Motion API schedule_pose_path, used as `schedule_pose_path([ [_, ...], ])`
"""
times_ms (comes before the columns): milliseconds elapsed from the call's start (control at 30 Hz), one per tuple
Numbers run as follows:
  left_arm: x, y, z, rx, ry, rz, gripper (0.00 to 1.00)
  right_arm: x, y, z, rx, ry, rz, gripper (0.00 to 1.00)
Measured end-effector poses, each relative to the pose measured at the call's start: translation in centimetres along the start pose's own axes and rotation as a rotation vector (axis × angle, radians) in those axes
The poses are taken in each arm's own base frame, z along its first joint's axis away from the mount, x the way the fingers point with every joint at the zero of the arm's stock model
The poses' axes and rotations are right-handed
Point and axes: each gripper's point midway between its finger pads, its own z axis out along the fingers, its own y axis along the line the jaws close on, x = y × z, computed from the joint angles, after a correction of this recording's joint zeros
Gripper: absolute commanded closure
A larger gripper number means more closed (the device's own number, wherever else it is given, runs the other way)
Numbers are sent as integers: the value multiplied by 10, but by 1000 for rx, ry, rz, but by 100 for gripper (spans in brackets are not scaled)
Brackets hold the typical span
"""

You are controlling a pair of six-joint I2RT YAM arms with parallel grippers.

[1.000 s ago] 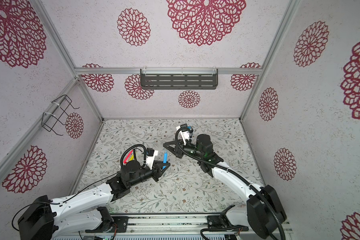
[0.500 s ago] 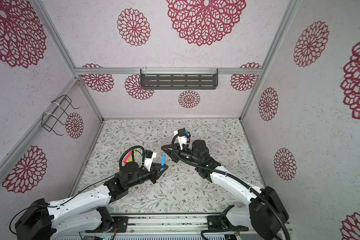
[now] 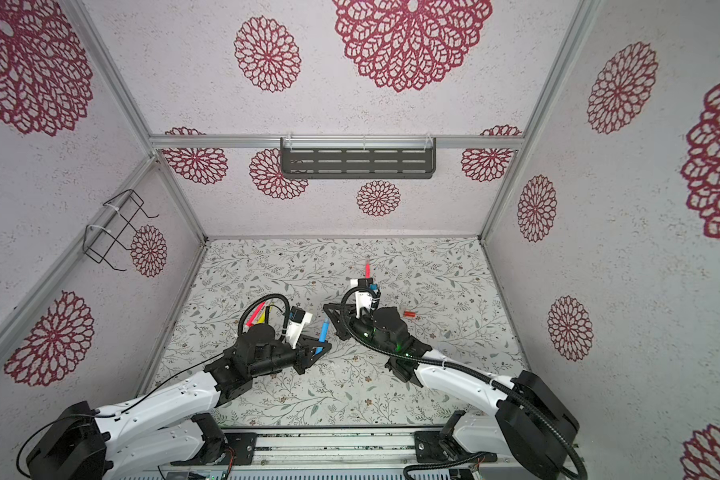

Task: Insert the pens into the pen caps
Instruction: 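Press the clear cap down onto the blue marker tip with the right gripper, then lower the right gripper along the capped blue marker while the left holds it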

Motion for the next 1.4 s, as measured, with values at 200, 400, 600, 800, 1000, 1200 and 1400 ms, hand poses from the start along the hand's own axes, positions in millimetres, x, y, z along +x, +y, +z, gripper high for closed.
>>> schedule_pose_path([
  [200, 3, -4, -2, 49, 28, -28, 100, 4, 1, -4, -24, -15, 11, 100],
  [400, 1, -6, -4, 84, 35, -51, 100, 3, 6, -3, -35, -1, -17, 100],
  [600, 0, -3, -1, 74, 31, -43, 100, -6, 7, 1, -4, 62, -68, 83],
  [800, -46, 20, -1, -46, -158, -47, 100, -9, 3, -15, -6, 258, -123, 50],
  [1000, -53, 16, 0, -82, -221, -38, 100, -46, 17, -19, -65, 263, -129, 43],
  [1200, -54, 16, 0, -96, -234, -33, 100, -29, 17, -5, -129, 318, -82, 45],
  [1400, -56, 16, -1, -102, -244, -31, 100, -21, 20, 2, -156, 340, -64, 48],
])
